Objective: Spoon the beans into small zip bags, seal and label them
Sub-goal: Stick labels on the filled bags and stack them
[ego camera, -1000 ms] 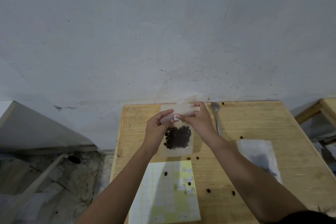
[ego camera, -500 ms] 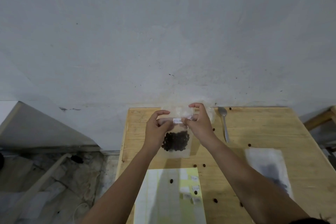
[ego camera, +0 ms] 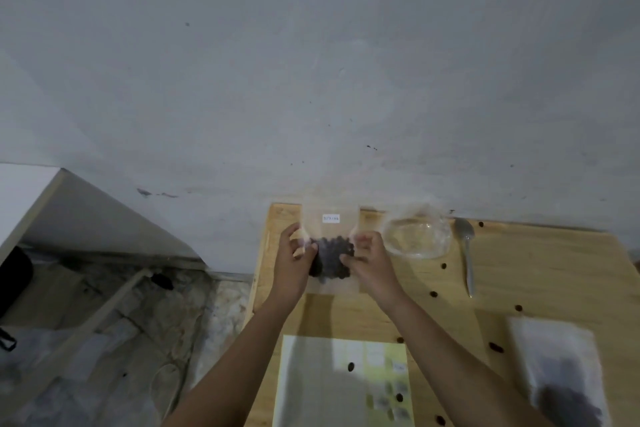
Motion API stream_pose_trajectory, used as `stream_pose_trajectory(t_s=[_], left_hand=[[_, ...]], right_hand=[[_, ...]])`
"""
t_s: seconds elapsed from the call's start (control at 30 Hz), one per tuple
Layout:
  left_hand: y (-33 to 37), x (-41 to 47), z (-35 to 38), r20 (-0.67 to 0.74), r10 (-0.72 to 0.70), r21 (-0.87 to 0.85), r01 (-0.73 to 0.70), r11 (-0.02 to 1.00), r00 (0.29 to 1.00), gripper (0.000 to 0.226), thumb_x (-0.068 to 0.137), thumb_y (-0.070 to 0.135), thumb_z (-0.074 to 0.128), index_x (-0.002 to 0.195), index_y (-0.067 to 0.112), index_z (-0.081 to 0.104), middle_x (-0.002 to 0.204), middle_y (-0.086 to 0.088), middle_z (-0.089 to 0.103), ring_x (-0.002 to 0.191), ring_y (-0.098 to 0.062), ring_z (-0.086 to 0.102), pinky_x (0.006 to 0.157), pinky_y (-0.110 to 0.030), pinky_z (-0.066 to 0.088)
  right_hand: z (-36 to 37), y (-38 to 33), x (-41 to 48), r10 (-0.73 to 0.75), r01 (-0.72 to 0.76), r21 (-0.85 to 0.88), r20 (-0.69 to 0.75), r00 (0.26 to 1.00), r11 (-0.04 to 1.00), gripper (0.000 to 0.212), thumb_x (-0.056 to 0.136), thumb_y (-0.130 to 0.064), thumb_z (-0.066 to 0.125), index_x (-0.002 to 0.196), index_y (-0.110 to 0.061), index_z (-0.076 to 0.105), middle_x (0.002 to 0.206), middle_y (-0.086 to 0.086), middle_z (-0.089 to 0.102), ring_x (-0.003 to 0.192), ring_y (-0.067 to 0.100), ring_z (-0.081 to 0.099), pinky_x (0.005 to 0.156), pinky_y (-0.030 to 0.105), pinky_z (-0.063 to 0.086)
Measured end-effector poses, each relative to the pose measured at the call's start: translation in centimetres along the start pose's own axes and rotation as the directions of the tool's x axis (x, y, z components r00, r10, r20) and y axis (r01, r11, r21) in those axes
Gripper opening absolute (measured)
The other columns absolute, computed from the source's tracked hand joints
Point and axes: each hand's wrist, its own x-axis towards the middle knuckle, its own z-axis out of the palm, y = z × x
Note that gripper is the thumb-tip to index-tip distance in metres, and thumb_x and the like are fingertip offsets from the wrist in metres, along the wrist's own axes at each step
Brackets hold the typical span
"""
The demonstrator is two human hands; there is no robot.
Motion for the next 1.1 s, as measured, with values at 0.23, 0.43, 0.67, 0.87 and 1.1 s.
stream_pose_trajectory(t_s=[0.23, 0.43, 0.67, 0.87, 1.1], left_hand=[[-1.2, 2.4, -1.1, -0.024, -0.074, 0.208, 0.078, 0.975, 0.997, 0.051, 0.09, -0.001, 0.055, 0.136, 0.008, 0.034, 0.126, -0.008, 0.046, 0.102, -0.016, 0.052, 0.079, -0.02, 0.047], [-2.4, 2.9, -2.2, 0.076, -0.019, 0.469, -0.019, 0.883, 0.997, 0.049, 0.09, 0.006, 0.058, 0.135, 0.01, 0.039, 0.128, -0.001, 0.043, 0.117, -0.015, 0.044, 0.092, -0.017, 0.03], [-1.3, 1.9, -1.3, 0.074, 0.065, 0.65, -0.097, 0.754, 0.995, 0.06, 0.091, 0.024, 0.058, 0.142, 0.007, 0.032, 0.154, -0.011, 0.019, 0.142, -0.026, 0.019, 0.113, -0.034, 0.023], [3.5, -0.5, 5.0, 0.189, 0.295, 0.589, -0.348, 0.729, 0.937, 0.049, 0.093, 0.026, 0.055, 0.136, 0.007, 0.041, 0.14, -0.009, 0.039, 0.124, -0.023, 0.042, 0.105, -0.033, 0.037], [3.5, -6.6, 16.4, 0.439, 0.302, 0.495, -0.508, 0.705, 0.846, 0.042, 0.094, 0.029, 0.052, 0.132, 0.012, 0.045, 0.135, -0.004, 0.045, 0.127, -0.018, 0.039, 0.099, -0.022, 0.03]], right_hand=[[2.5, 2.5, 1.5, -0.045, 0.061, -0.259, 0.069, 0.997, 0.964, 0.045, 0.079, -0.008, 0.07, 0.119, -0.011, 0.05, 0.115, 0.005, 0.053, 0.111, 0.022, 0.053, 0.088, 0.032, 0.048], [3.8, 2.9, 1.7, -0.121, 0.181, -0.444, 0.16, 0.98, 0.877, 0.054, 0.086, -0.01, 0.06, 0.137, -0.013, 0.041, 0.137, 0.008, 0.043, 0.127, 0.023, 0.038, 0.102, 0.03, 0.035], [2.8, 2.5, 0.4, -0.147, 0.211, -0.459, 0.171, 0.974, 0.863, 0.051, 0.088, -0.009, 0.055, 0.137, -0.011, 0.042, 0.142, 0.007, 0.037, 0.133, 0.022, 0.033, 0.107, 0.026, 0.03], [-4.6, 0.4, -1.9, -0.285, 0.258, -0.349, -0.026, 0.958, 0.901, 0.039, 0.088, -0.005, 0.056, 0.127, -0.01, 0.052, 0.124, 0.006, 0.052, 0.116, 0.016, 0.051, 0.095, 0.022, 0.04], [-17.8, 5.6, -7.0, -0.198, 0.065, -0.35, -0.361, 0.911, 0.935, 0.032, 0.089, -0.005, 0.056, 0.121, -0.007, 0.056, 0.12, 0.008, 0.057, 0.109, 0.02, 0.056, 0.087, 0.023, 0.043]])
